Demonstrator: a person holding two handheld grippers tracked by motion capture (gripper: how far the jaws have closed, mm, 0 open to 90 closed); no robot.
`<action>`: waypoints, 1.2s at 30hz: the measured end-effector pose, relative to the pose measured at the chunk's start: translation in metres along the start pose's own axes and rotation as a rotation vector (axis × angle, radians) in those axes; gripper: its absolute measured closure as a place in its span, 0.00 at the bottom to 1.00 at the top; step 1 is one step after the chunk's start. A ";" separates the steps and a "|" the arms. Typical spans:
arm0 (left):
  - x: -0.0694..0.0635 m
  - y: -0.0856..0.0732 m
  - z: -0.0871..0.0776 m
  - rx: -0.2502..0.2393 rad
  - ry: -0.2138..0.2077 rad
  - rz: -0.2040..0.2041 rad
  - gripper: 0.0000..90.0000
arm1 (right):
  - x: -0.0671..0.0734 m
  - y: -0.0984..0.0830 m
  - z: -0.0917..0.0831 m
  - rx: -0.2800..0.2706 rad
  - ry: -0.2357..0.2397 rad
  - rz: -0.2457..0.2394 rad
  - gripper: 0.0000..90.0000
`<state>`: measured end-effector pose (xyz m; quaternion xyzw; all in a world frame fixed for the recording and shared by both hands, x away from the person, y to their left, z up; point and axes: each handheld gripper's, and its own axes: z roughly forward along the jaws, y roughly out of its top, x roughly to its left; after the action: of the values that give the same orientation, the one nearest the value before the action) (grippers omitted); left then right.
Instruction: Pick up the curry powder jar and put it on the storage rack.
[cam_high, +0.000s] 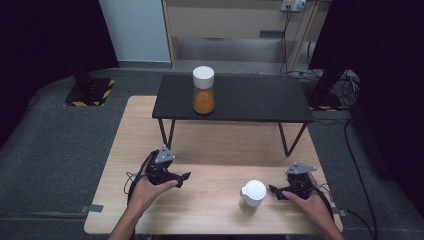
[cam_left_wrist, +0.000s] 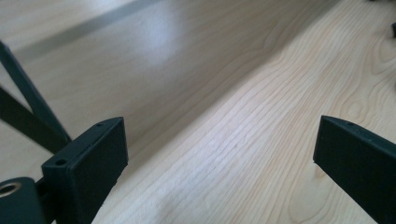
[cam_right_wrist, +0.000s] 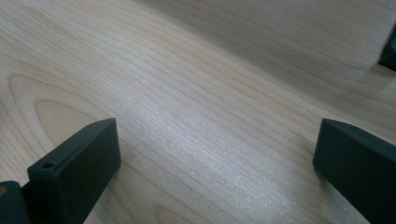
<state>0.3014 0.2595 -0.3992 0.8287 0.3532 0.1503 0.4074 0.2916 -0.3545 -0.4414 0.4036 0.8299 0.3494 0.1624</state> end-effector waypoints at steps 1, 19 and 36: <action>0.001 -0.002 0.001 0.009 0.003 -0.006 0.02 | 0.000 0.000 0.000 0.000 0.000 0.000 0.02; 0.006 -0.020 0.014 0.093 0.036 -0.026 0.03 | 0.000 0.000 0.000 0.000 0.000 0.000 0.02; 0.004 -0.023 0.023 0.142 0.045 -0.012 0.03 | 0.000 0.000 0.000 0.000 0.000 0.000 0.02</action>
<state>0.3063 0.2592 -0.4315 0.8498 0.3770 0.1410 0.3402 0.2916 -0.3546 -0.4415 0.4034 0.8299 0.3495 0.1624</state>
